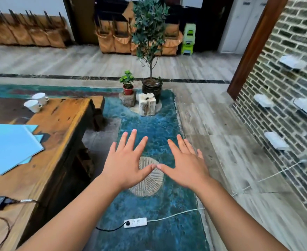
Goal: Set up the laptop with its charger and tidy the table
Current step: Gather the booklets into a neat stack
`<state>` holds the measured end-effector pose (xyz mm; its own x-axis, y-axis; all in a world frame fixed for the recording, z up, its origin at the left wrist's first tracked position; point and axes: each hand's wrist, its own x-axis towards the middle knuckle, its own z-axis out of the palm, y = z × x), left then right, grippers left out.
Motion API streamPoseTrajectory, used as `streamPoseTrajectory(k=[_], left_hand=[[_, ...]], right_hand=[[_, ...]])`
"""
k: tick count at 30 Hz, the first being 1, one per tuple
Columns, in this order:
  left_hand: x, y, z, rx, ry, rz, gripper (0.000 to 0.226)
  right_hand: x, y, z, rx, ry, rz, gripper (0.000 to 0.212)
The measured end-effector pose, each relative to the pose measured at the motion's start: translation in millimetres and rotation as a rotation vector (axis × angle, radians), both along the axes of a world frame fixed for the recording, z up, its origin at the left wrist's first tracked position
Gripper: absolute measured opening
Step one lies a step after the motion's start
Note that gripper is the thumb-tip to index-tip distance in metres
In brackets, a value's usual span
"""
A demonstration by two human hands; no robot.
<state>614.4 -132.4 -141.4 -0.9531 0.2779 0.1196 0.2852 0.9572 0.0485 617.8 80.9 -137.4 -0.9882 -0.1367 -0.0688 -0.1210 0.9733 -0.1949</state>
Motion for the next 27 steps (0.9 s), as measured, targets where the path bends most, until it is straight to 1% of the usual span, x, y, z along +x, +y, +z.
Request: streamPoseTrajectory(k=[7,12,27], left_hand=[[4,6,-3,-0.015,-0.018,0.060,0.094],[-14,-3,-8,-0.008,-0.034,0.063,0.095],[-175,-56,-27,-0.027,-0.040,-0.017,0.096]], right_hand=[[0,11,-2,0.003,0.003,0.041,0.097],[-22,5,-8,-0.006,-0.010,0.032,0.097],[-164,-54,-25,-0.005,-0.037,-0.046,0.094]])
